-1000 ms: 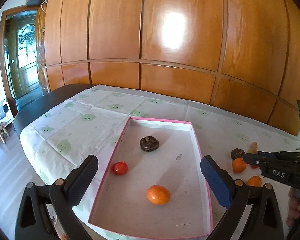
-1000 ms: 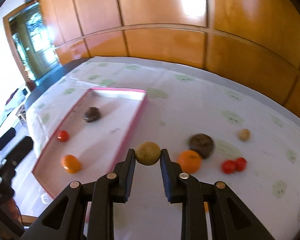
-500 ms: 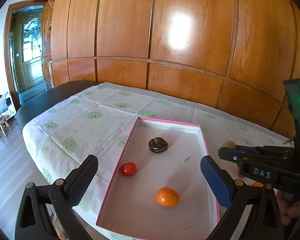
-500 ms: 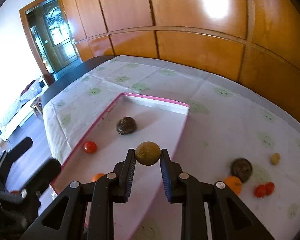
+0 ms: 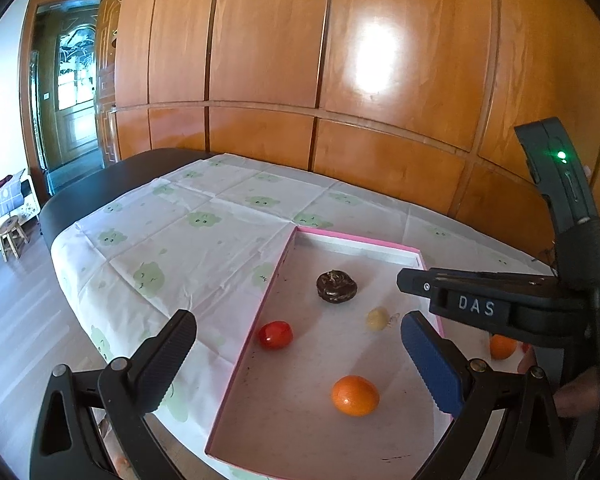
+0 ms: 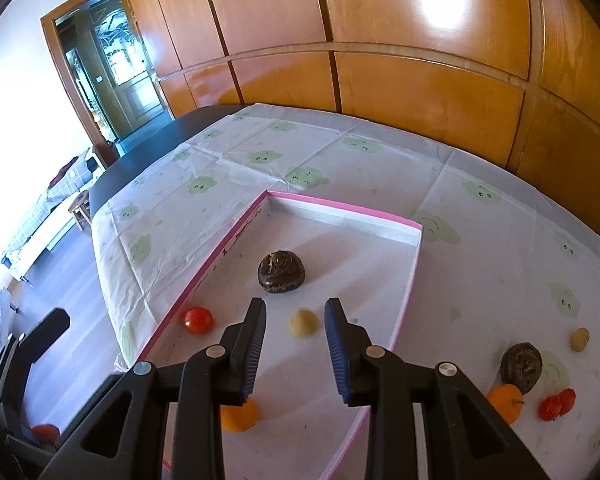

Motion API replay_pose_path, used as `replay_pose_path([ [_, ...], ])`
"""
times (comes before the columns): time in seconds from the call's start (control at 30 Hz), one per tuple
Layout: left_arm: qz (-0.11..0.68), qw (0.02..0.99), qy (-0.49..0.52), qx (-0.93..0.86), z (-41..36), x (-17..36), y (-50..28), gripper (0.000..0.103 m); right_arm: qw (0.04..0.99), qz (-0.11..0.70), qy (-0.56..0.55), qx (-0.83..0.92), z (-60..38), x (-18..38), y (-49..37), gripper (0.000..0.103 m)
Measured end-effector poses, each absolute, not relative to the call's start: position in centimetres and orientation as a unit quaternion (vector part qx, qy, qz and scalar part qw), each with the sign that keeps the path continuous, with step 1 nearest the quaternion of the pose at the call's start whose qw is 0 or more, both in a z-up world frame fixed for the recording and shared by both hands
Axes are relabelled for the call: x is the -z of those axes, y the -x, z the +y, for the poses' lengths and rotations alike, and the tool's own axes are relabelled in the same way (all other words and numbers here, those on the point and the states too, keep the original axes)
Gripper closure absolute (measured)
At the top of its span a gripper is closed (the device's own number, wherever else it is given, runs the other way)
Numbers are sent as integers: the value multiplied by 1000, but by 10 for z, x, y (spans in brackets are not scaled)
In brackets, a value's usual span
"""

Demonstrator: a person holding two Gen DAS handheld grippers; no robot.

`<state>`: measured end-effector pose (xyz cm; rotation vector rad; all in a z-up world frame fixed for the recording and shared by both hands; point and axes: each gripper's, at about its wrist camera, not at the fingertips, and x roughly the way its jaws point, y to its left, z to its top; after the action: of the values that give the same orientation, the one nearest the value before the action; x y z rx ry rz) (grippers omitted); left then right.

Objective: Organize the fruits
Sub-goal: 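Withdraw the right tool from the tray toward the loose fruits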

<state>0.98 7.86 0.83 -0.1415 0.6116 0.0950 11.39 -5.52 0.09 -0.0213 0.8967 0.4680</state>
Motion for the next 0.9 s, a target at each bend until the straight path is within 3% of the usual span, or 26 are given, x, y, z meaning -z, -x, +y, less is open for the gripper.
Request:
replay_pose_path([
  [0.9,288,957,36,-9,48,-21,3,0,907,395,-19,-142,-162,-16,-63,72],
])
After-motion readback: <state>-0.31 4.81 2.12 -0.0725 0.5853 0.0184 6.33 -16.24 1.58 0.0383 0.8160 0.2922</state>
